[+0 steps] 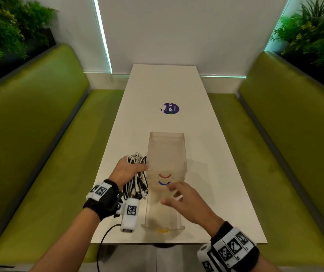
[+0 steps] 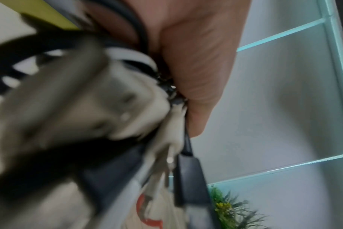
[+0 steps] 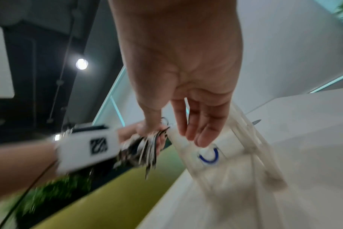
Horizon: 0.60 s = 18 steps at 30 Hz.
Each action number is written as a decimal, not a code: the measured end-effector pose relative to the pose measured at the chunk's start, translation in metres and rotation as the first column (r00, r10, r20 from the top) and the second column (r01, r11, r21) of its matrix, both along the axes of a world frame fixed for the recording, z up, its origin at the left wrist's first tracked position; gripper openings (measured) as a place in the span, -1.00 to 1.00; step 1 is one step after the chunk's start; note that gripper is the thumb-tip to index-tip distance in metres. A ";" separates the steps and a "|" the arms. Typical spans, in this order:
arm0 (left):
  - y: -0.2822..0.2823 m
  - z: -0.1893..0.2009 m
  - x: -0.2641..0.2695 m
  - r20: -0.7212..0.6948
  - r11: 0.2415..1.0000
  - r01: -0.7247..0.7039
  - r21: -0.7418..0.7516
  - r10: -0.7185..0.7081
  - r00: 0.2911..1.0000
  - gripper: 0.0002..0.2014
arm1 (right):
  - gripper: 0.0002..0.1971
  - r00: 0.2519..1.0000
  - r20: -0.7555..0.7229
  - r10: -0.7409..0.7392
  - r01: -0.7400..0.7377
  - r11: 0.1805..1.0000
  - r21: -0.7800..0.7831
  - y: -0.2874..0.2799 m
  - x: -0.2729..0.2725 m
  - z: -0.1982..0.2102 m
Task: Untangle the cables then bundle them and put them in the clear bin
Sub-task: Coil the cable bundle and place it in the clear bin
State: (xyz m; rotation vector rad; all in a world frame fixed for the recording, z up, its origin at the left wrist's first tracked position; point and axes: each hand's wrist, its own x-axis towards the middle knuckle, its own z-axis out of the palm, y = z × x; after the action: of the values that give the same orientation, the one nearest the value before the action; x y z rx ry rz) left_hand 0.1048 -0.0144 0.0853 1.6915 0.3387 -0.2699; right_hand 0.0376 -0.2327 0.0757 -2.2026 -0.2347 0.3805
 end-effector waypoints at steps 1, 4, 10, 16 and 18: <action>-0.002 0.004 -0.010 0.038 1.000 -0.015 -0.024 0.016 0.999 -0.66 | -0.38 0.999 -0.026 -0.034 0.036 0.995 0.089 0.003 0.002 0.007; -0.017 0.015 -0.035 0.139 0.985 -0.024 -0.170 0.049 0.989 -0.57 | -0.11 0.987 -0.161 0.020 0.032 0.949 0.313 0.020 0.009 0.022; -0.056 0.024 -0.065 0.255 0.848 -0.013 -0.530 0.175 0.951 -0.40 | -0.24 0.950 -0.242 0.198 -0.007 0.787 0.618 0.040 0.007 0.044; -0.060 0.016 -0.078 0.398 0.916 0.134 -0.377 0.030 0.917 -0.03 | -0.23 0.953 -0.191 0.235 -0.062 0.768 0.638 0.027 0.001 0.051; -0.062 0.013 -0.077 0.389 0.901 0.161 -0.402 0.009 0.921 0.09 | -0.28 0.973 -0.158 0.167 -0.033 0.781 0.624 0.028 -0.004 0.051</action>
State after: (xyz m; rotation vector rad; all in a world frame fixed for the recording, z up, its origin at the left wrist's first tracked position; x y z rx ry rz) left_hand 0.0274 -0.0769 0.0986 1.2820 -0.0822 -0.0570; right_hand 0.0334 -0.2044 0.1263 -1.4883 -0.3141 0.5045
